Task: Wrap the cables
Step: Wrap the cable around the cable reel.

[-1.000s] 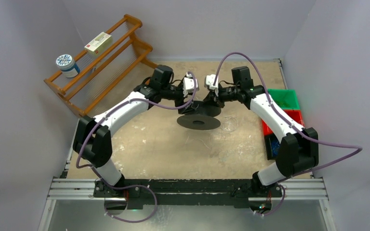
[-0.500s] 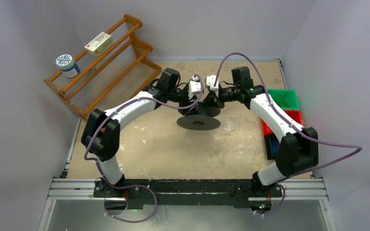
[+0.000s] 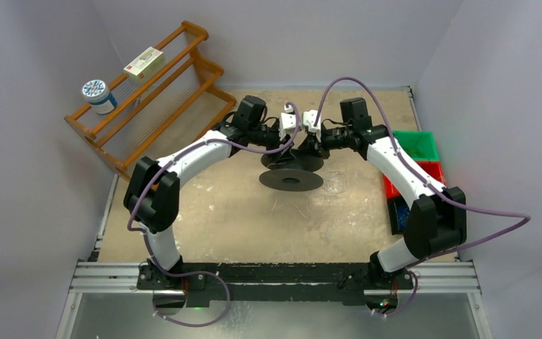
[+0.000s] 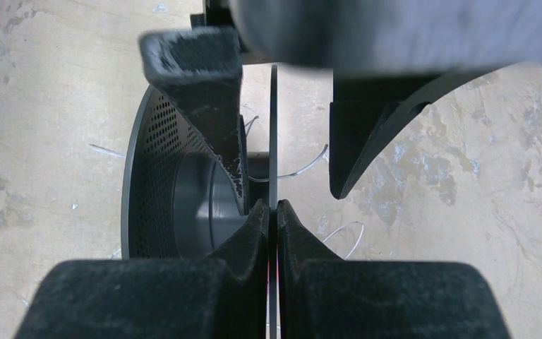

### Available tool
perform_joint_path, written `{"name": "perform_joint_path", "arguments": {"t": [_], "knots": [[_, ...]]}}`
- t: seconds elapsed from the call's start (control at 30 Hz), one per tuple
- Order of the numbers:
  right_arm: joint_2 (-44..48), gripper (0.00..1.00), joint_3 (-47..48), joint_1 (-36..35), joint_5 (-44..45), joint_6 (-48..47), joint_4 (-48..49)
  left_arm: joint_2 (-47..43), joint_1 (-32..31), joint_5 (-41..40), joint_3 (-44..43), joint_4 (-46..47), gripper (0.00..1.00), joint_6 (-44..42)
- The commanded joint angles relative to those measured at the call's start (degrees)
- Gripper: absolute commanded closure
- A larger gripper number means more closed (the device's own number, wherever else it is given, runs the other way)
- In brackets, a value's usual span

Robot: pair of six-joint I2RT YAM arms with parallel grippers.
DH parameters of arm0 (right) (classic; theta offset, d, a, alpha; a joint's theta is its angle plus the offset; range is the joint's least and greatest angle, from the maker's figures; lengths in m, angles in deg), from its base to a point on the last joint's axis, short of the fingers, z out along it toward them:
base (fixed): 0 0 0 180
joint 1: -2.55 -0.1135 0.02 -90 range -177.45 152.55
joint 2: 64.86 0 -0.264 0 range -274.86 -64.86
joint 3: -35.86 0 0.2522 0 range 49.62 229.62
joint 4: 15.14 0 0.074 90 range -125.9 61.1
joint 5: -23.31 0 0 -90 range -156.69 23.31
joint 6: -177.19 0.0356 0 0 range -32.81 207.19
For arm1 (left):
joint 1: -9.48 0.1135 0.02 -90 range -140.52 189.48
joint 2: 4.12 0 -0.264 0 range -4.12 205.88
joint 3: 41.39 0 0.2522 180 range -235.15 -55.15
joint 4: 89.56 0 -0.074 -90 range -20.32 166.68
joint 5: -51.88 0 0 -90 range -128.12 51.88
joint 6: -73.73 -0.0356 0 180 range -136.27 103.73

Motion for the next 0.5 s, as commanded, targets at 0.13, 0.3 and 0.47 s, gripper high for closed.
{"name": "perform_joint_path", "arguments": {"t": [0.13, 0.3, 0.47], "knots": [[0.12, 1.0, 1.53, 0.71, -3.47, -0.94, 0.07, 0.61, -0.39, -2.33, -0.15, -1.18, 0.51, -3.23], [-0.05, 1.0, 1.52, 0.93, -3.74, -1.03, 0.07, -0.04, -0.39, -3.1, 1.4, 0.13, 0.63, -3.14], [0.12, 1.0, 1.38, 1.16, -3.57, -0.95, 0.07, 0.36, -0.39, -2.34, 0.66, 0.47, 1.0, -2.09]]}}
